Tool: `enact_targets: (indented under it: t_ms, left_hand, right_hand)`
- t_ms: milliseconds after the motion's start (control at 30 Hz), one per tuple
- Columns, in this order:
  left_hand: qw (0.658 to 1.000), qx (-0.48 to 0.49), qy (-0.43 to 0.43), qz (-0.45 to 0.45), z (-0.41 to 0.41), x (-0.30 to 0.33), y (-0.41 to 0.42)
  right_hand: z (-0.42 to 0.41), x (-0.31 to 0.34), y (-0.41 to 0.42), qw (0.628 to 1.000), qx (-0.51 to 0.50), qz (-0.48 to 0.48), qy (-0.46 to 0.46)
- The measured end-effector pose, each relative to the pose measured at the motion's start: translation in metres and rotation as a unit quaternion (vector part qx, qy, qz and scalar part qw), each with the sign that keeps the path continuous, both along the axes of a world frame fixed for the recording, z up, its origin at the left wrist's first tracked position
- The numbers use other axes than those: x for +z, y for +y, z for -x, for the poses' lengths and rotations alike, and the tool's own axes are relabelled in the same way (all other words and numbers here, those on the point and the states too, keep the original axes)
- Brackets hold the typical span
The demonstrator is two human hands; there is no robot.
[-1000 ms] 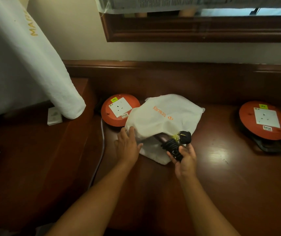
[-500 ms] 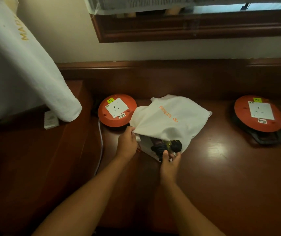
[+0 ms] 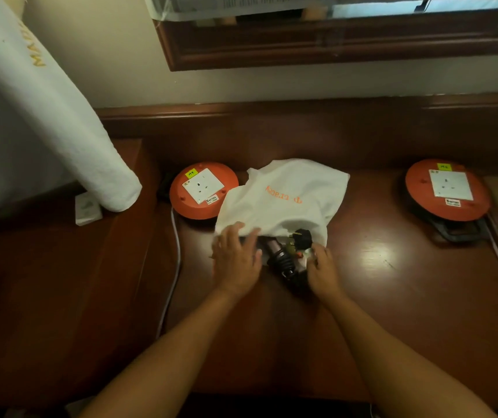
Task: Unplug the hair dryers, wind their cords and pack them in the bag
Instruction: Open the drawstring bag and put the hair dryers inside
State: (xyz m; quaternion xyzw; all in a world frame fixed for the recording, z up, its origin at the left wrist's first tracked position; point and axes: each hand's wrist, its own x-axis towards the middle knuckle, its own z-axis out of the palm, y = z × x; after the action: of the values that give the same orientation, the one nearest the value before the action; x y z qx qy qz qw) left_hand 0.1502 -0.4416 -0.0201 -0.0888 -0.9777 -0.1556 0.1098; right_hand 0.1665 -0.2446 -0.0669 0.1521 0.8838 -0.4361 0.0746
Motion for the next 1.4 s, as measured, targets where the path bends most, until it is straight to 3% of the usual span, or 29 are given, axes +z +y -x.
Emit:
enact_targets:
  t_ms: [67, 133, 233, 367, 533, 700, 867, 967, 1033, 1167, 1233, 1333, 1400]
  left_hand:
    - [0.994, -0.103, -0.003, 0.044, -0.014, -0.012, 0.017]
    - [0.986, -0.149, -0.074, 0.02, -0.026, -0.024, 0.034]
    - [0.981, -0.104, -0.163, -0.001, -0.031, -0.037, 0.049]
    - [0.973, -0.093, -0.208, 0.038, -0.029, -0.038, 0.054]
    - [0.966, -0.116, -0.224, 0.056, -0.03, -0.038, 0.049]
    - [0.948, -0.175, -0.236, 0.122, -0.026, -0.041, 0.047]
    - [0.943, -0.213, -0.189, 0.171, -0.02, -0.04, 0.063]
    - [0.945, -0.209, -0.178, 0.179, -0.017, -0.038, 0.078]
    - [0.944, -0.208, -0.18, 0.183, -0.013, -0.037, 0.087]
    - [0.943, -0.201, -0.173, 0.201, -0.009, -0.039, 0.1]
    - [0.944, -0.202, -0.156, 0.207, -0.007, -0.041, 0.104]
    - [0.95, -0.2, -0.133, 0.199, -0.005, -0.044, 0.106]
    - [0.955, -0.197, -0.117, 0.191, -0.002, -0.045, 0.107]
  right_hand:
    - [0.001, -0.001, -0.001, 0.999, -0.022, 0.037, -0.013]
    - [0.003, -0.003, -0.004, 0.997, -0.041, 0.065, -0.026]
    - [0.008, -0.007, -0.008, 0.991, -0.081, 0.096, -0.053]
    - [0.016, -0.006, -0.013, 0.989, -0.112, 0.062, -0.078]
    - [0.016, -0.008, 0.0, 0.99, -0.109, -0.006, -0.094]
    - [0.011, -0.002, 0.015, 0.982, -0.18, -0.03, -0.056]
    - [0.01, 0.015, 0.045, 0.94, -0.323, 0.106, -0.02]
    - [0.008, 0.015, 0.061, 0.886, -0.39, 0.249, -0.026]
    - [0.006, 0.021, 0.07, 0.853, -0.406, 0.326, -0.033]
    - [0.005, 0.029, 0.084, 0.833, -0.396, 0.384, -0.037]
    - [0.001, 0.03, 0.089, 0.861, -0.343, 0.372, -0.04]
    - [-0.011, 0.033, 0.096, 0.955, -0.189, 0.222, -0.05]
    - [-0.017, 0.035, 0.102, 0.973, -0.14, 0.179, -0.042]
